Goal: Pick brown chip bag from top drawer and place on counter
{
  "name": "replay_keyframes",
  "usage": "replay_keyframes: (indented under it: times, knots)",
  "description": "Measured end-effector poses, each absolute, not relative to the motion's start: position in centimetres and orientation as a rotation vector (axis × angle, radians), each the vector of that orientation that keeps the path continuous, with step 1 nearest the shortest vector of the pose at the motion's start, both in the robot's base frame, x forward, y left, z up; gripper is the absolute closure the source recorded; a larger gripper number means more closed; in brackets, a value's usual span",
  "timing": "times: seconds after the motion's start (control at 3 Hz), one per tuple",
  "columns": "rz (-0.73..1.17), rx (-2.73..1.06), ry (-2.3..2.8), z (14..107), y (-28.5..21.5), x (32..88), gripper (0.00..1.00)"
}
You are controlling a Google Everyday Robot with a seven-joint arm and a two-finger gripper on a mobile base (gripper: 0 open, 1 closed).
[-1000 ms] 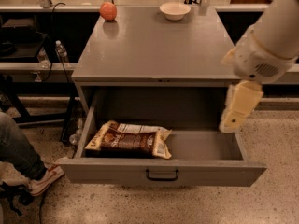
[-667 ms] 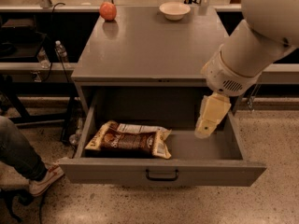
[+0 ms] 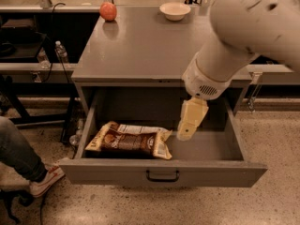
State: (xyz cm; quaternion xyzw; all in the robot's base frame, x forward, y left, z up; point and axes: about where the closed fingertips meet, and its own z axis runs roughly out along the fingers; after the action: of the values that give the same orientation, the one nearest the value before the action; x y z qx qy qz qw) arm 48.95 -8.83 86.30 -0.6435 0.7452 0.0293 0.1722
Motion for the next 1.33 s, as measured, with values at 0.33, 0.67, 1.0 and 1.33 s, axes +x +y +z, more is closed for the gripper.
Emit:
replay_keyframes:
  times: [0.33, 0.67, 1.0, 1.33]
  knots:
    - [0.177, -1.884, 2.110, 82.4, -3.7, 50.4, 0.00]
    - [0.247, -1.915, 2.115, 79.4, 0.0, 51.2, 0.00]
    - [0.292, -1.887, 2.140, 76.9, 3.1, 52.8, 0.00]
    - [0.347, -1.842, 2.087, 77.4, 4.9, 54.3, 0.00]
